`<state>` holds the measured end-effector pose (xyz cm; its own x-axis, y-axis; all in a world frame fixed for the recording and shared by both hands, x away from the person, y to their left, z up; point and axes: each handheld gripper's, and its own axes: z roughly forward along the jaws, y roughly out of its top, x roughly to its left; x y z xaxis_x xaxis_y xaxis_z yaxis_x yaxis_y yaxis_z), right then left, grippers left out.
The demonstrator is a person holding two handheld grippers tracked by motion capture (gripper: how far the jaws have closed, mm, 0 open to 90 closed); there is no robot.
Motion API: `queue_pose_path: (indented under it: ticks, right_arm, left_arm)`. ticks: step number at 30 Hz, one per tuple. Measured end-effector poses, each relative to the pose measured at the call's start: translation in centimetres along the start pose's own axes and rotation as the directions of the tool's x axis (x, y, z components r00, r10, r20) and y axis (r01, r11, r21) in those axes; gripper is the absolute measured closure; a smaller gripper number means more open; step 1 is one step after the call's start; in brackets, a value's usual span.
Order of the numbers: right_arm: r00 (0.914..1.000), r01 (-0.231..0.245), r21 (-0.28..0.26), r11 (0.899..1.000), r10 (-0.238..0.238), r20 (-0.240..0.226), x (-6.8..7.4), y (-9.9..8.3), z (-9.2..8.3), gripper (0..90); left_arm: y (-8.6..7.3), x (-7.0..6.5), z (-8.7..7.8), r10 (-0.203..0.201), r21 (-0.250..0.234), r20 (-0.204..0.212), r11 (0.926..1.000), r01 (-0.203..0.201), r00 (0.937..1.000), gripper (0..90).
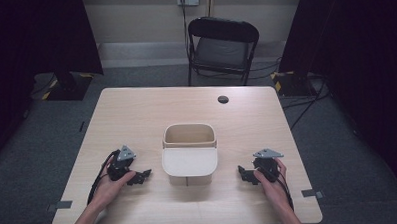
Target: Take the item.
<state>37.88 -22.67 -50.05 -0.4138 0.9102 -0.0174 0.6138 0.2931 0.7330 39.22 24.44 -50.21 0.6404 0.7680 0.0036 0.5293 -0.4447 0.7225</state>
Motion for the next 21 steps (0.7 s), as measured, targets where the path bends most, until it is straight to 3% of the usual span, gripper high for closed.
queue_pose_path:
  ticks: [15,18,21]
  right_arm:
    - [0.9997,-0.023,-0.004,1.000,0.023,-0.011,-0.06,0.12,-0.10,14.6]
    - [0.9990,-0.036,-0.050,0.998,0.035,-0.029,0.03,0.36,-0.59,14.9]
    - [0.9977,-0.048,-0.068,0.997,0.044,-0.051,0.13,0.47,-0.94,14.9]
  left_arm:
    - [0.04,0.04,0.06,0.000,0.001,0.001,1.0000,0.000,1.0000,5.5]
    - [0.06,0.00,0.15,-0.010,-0.003,0.000,0.9999,0.010,1.0000,4.8]
    - [0.11,0.15,0.10,0.007,0.005,-0.005,1.0000,-0.007,1.0000,4.4]
